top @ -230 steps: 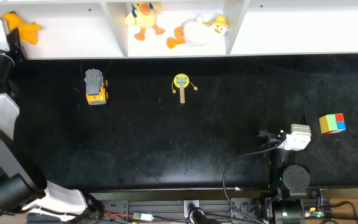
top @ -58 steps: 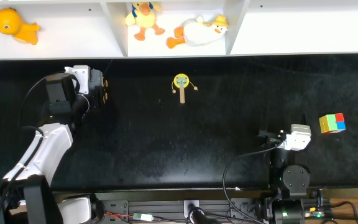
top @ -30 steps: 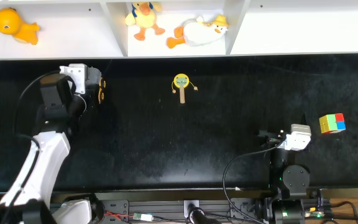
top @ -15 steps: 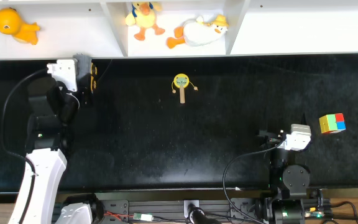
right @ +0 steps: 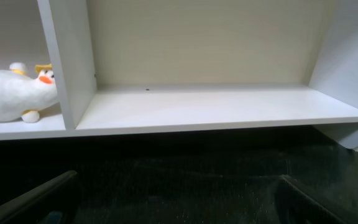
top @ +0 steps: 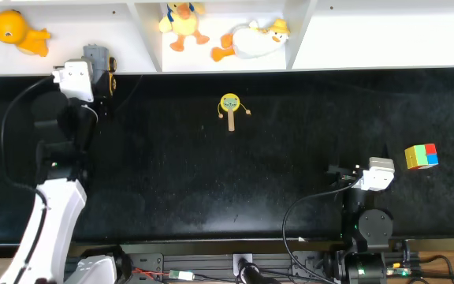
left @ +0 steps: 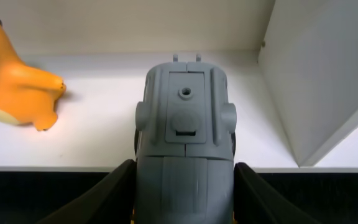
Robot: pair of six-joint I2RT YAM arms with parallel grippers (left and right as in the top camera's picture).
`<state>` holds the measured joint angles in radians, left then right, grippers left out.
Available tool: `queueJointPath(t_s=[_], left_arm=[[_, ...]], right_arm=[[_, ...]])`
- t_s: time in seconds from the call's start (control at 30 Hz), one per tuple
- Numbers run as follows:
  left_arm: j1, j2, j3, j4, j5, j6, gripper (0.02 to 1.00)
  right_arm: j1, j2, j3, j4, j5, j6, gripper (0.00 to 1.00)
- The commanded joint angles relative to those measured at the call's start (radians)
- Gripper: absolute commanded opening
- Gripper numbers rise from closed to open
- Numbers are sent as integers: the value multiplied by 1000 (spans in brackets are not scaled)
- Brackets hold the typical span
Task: Store Toys
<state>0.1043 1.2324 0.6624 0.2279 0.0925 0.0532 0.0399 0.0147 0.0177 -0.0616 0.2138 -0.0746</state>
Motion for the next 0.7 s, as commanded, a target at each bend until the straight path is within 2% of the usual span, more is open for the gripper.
queueJointPath(t_s=[0.03,0.7], left_arm=[[-4,49,3,58,-8,-22,266],[-4,201,140,109,-5,-25,253]], right_arm=[[6,-11,-13,6,4,0,996],[6,-11,-13,6,4,0,996]])
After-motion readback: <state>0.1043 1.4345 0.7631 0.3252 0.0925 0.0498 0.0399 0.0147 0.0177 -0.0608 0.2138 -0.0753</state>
